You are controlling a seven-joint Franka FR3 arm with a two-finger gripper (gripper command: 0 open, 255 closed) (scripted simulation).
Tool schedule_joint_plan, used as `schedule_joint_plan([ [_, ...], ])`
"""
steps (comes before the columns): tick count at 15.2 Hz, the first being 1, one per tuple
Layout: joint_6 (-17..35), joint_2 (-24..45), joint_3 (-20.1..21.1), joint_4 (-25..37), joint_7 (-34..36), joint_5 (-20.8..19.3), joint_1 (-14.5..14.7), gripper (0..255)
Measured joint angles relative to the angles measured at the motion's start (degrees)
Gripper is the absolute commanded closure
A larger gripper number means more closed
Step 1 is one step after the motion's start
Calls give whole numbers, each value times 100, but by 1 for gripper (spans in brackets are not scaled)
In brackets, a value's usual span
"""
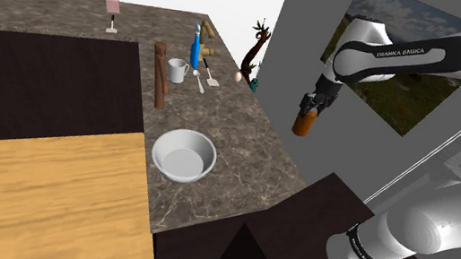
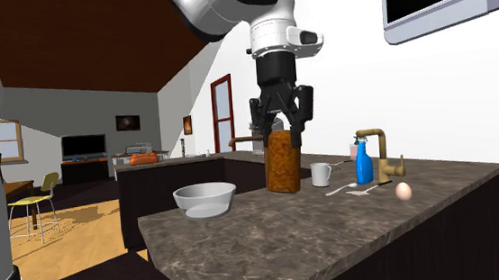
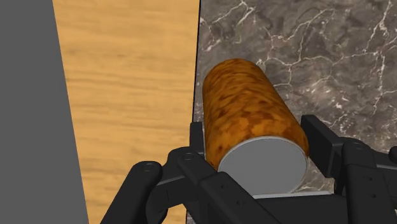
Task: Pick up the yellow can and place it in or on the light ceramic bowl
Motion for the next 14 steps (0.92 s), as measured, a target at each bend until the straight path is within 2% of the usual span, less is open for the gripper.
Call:
schedule_joint_plan([
  [7, -103, 209, 676, 294, 955, 256, 465, 255],
  [14, -254, 674, 1336, 911, 1955, 401, 896, 255],
])
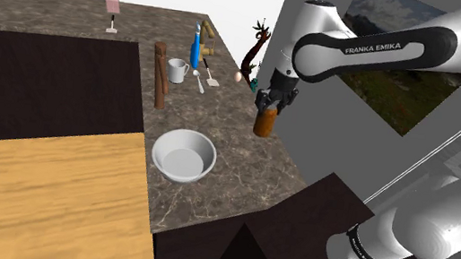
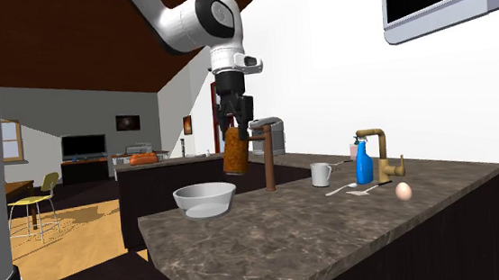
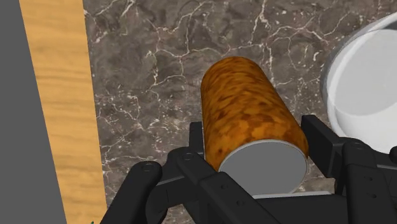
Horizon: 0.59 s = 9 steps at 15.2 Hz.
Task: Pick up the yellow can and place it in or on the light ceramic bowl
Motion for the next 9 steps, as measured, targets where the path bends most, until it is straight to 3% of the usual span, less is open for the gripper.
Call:
schedule_joint_plan([
  [9, -280, 985, 695, 1248, 1260, -124, 485, 255],
])
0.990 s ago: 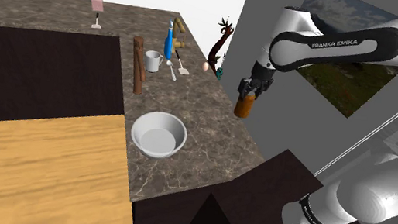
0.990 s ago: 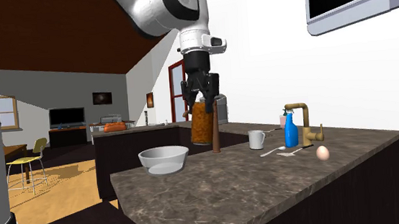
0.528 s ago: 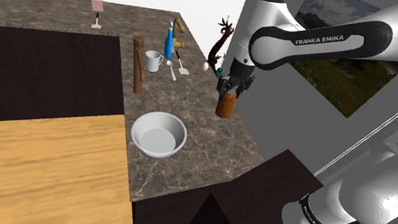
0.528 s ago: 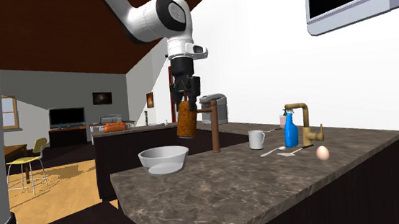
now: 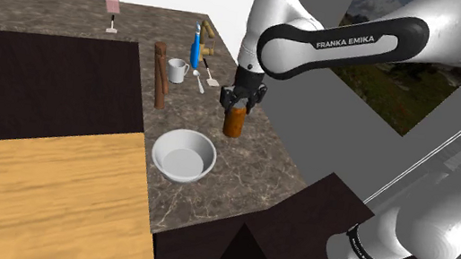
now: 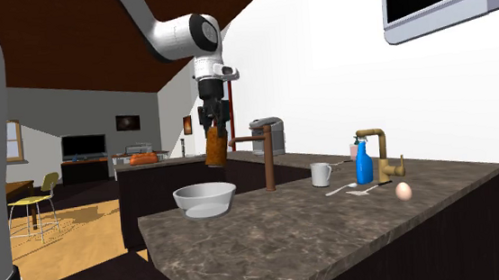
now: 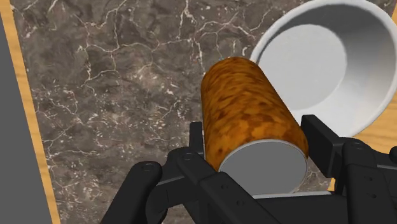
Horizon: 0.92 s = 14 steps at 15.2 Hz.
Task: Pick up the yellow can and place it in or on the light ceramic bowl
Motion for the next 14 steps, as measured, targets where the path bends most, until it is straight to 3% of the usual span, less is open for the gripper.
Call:
schedule_joint_plan([
  [10, -633, 1559, 473, 2087, 1330, -542, 687, 255],
  [14, -424, 1737, 481, 2039, 1450, -618, 753, 255],
])
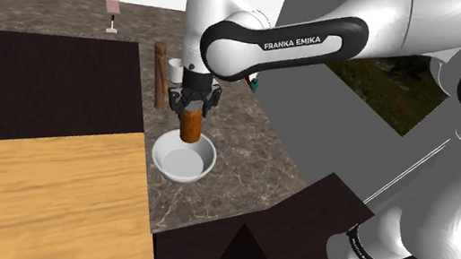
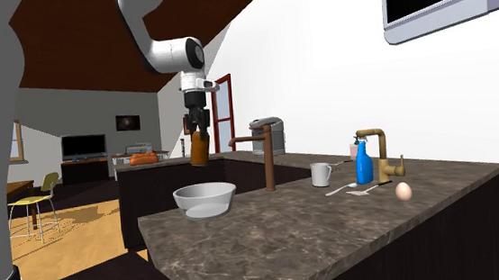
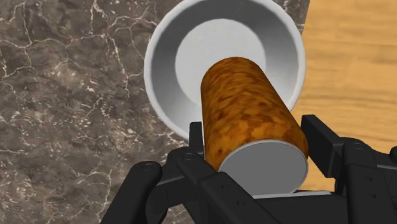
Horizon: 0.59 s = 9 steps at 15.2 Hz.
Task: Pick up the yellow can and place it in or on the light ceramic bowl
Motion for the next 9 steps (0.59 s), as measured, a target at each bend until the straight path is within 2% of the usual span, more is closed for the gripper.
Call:
schedule_joint_plan([
  [9, 598, 287, -44, -330, 90, -132, 31, 255],
])
